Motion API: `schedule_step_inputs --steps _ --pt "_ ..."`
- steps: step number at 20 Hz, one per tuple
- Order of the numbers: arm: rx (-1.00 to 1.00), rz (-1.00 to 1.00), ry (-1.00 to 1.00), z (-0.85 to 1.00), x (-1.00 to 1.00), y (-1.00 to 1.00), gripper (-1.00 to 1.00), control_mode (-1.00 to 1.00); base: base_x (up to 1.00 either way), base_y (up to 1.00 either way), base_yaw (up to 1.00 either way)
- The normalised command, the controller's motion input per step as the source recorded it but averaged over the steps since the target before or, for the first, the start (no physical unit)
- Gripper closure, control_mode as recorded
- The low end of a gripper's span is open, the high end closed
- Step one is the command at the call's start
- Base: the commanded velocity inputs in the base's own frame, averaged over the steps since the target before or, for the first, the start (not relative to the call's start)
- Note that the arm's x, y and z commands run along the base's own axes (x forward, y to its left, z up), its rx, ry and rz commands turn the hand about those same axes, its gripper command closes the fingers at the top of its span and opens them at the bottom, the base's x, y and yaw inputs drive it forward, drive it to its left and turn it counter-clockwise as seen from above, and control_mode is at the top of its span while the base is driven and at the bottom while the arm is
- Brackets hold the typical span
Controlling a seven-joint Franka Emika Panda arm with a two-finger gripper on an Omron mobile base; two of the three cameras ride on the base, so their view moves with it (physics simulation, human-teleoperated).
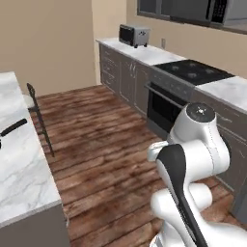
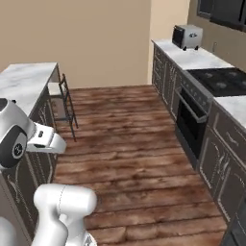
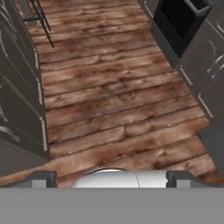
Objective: Pick the cup and saucepan and place them in the sink. Then turn on the water.
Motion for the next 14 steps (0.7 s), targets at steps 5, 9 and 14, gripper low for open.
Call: schedule_step_inputs --steps 5,9,14 --pt "0.0 0.0 0.0 0.0 0.0 0.0 -1.0 1.0 0.54 -0.26 0.77" --pt "0.0 0.0 0.0 0.0 0.0 0.0 -1.0 1.0 0.37 -0.25 0.86" --pt "0.0 0.0 0.0 0.0 0.0 0.0 -1.0 1.0 0.27 -0.31 0.84"
